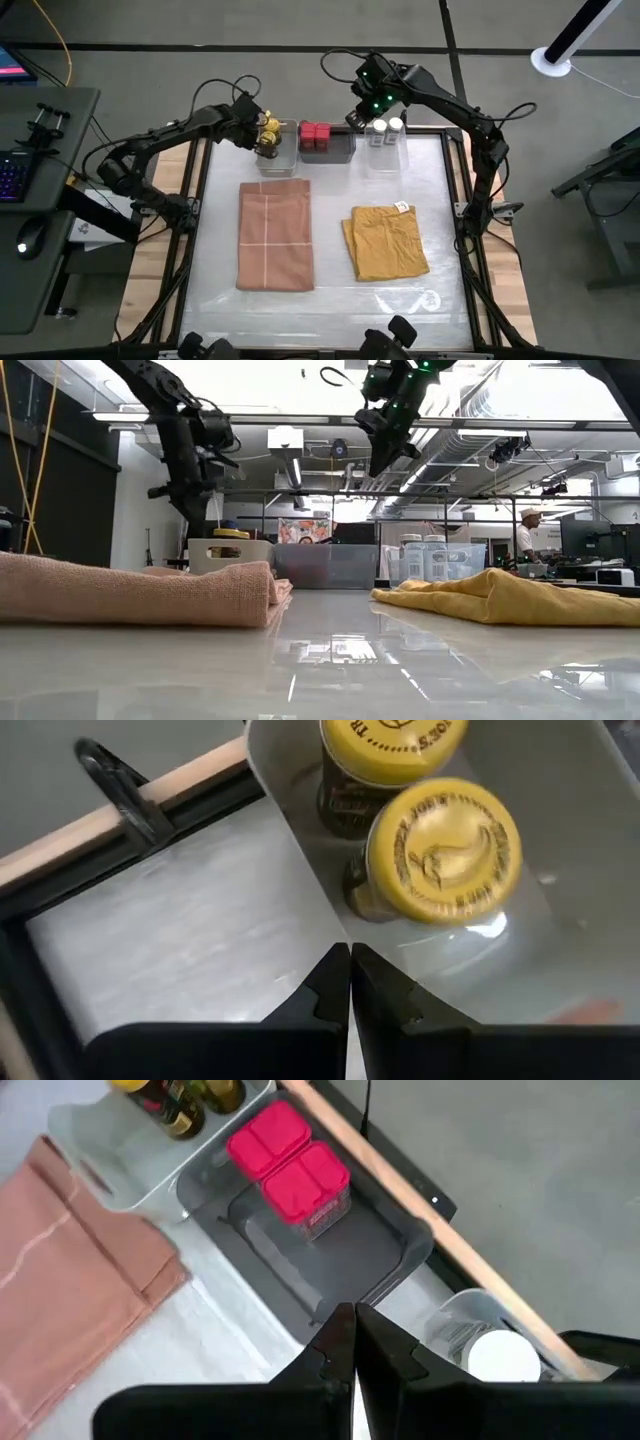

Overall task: Sort spices by type
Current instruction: Return to Home Position

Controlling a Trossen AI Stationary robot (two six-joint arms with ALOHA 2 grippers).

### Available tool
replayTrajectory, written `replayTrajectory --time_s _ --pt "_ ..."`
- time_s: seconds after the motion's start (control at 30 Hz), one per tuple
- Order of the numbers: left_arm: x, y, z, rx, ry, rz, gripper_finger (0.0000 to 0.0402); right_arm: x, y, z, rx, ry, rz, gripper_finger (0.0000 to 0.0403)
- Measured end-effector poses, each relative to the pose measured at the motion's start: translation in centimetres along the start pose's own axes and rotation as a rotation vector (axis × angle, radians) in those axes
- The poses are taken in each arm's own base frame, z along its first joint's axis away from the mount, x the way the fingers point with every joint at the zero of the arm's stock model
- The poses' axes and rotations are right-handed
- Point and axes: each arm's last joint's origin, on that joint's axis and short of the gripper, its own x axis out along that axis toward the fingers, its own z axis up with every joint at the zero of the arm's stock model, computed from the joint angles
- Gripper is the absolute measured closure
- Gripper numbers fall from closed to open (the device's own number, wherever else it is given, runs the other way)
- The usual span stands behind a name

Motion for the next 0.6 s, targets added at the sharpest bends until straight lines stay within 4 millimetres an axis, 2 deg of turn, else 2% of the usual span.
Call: replayTrajectory --time_s 0.17,0.33,0.47,0.6 --pt "-3.8 0.4 -0.7 0.02 -0.094 -0.047 0.0401 0.0 0.3 -0.4 -0.018 0.04 0.053 0.0403" --pt "-8.4 -1.1 -1.9 0.051 -0.373 -0.301 0.0401 -0.8 1.7 -0.7 -0.079 0.043 0.13 0.0403" --pt "-10.0 -3.0 -4.5 0.083 -0.622 -0.59 0.0401 -3.0 3.6 -1.4 -0.126 0.012 0.161 0.0403" --pt "-10.7 -4.9 -7.3 0.097 -0.777 -0.876 0.0401 -6.8 5.5 -3.0 -0.184 -0.023 0.197 0.0403"
